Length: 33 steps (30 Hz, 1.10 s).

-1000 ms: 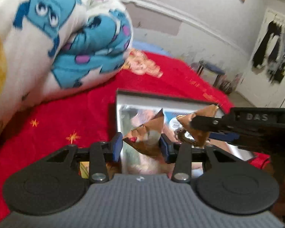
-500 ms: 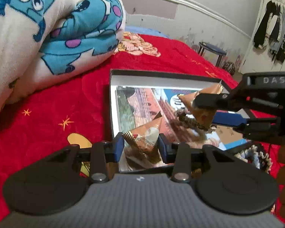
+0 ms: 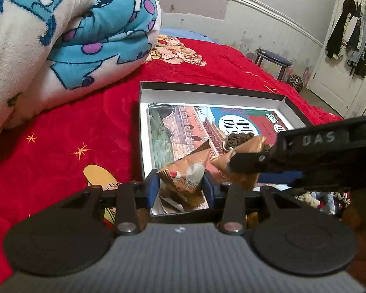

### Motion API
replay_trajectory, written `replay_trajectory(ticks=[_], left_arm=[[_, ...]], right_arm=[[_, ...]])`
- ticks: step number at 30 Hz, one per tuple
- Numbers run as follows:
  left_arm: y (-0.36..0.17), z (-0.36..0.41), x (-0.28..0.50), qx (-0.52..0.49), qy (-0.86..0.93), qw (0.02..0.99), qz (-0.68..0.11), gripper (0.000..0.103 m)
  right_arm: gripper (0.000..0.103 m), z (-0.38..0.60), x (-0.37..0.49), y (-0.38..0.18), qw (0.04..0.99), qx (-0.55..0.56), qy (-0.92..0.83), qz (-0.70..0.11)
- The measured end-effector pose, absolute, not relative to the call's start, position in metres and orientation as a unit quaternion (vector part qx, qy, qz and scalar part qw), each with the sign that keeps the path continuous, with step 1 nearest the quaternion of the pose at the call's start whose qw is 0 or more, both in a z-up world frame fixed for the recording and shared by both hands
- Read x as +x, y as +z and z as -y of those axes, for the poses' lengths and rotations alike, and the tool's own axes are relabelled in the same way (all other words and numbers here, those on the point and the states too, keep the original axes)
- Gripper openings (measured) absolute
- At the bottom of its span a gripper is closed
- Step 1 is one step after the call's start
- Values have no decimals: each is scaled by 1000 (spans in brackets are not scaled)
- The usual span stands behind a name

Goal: Organize objects
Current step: 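Carry both held paper packets over the black box lid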

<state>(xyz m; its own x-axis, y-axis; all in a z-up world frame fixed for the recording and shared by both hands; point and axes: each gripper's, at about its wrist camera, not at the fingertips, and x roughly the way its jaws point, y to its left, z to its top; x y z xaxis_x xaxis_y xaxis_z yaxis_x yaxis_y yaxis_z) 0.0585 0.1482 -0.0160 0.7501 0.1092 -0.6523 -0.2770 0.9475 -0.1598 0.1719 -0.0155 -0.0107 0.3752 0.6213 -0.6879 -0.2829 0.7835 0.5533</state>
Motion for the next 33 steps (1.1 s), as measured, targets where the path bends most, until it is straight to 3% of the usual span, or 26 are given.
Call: replay_trajectory(ticks=[11, 33], left_arm=[[-16, -147, 59, -125, 100, 927, -339, 57], [-15, -150, 59, -145, 97, 924, -341, 60]], right_arm=[[33, 3, 170, -11, 814, 145, 280, -488], [35, 0, 172, -10, 810, 141, 277, -498]])
